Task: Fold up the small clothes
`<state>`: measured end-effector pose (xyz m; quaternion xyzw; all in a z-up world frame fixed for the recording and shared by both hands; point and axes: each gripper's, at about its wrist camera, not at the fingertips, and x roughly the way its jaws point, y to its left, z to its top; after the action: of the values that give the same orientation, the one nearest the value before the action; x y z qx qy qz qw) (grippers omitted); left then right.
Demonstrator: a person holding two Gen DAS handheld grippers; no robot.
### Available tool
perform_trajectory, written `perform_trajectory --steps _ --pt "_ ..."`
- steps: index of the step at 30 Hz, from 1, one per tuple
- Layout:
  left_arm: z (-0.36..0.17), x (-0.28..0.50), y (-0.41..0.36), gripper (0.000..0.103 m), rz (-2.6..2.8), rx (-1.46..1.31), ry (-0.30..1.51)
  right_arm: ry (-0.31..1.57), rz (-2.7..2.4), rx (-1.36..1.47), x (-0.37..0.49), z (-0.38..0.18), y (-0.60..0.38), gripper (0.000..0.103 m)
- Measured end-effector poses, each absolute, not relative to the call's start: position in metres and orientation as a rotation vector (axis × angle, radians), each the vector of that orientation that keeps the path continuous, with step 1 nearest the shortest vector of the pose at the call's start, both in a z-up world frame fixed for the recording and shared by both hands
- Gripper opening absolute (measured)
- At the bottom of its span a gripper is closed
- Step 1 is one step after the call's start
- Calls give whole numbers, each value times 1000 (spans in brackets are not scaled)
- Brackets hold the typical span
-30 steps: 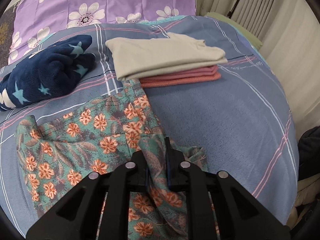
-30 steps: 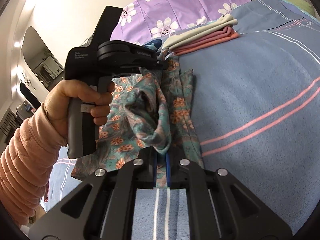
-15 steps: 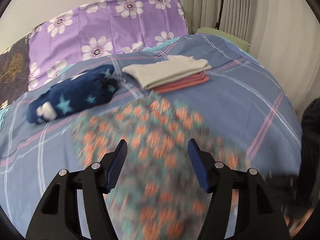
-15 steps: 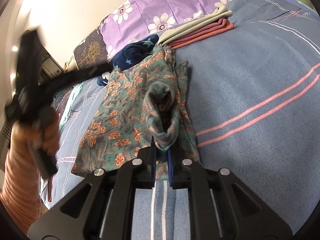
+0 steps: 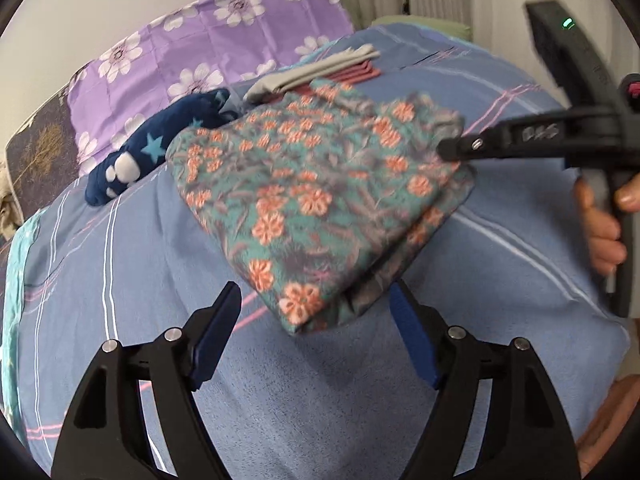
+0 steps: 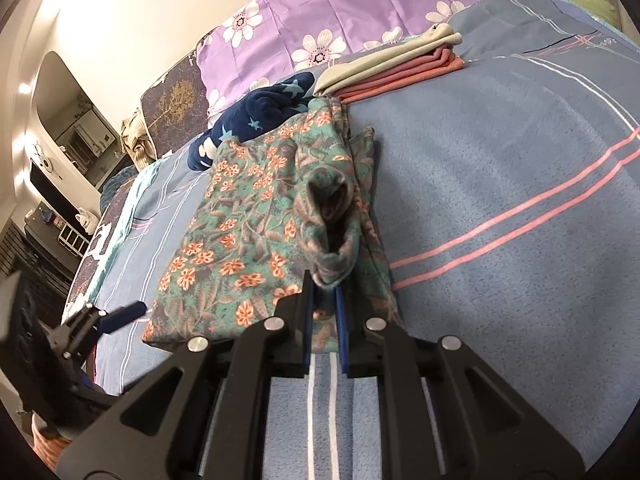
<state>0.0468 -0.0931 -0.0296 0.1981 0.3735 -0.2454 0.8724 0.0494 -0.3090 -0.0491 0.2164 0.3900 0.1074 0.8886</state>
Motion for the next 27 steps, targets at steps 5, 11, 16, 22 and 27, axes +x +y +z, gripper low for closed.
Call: perform_trajectory --steps 5,11,16,22,27 --pt "-36 58 -92 76 -458 354 796 811 216 439 48 -46 -308 11" --pt "-42 68 -88 76 -379 347 798 815 214 449 50 -47 -309 11" --pt "-42 70 -73 78 -339 291 802 826 211 457 52 -50 -310 12" --pt "-38 70 -69 78 -311 245 793 829 215 483 55 -52 -314 20" --pt "-35 69 -75 78 -301 244 761 837 219 520 65 -52 -314 34"
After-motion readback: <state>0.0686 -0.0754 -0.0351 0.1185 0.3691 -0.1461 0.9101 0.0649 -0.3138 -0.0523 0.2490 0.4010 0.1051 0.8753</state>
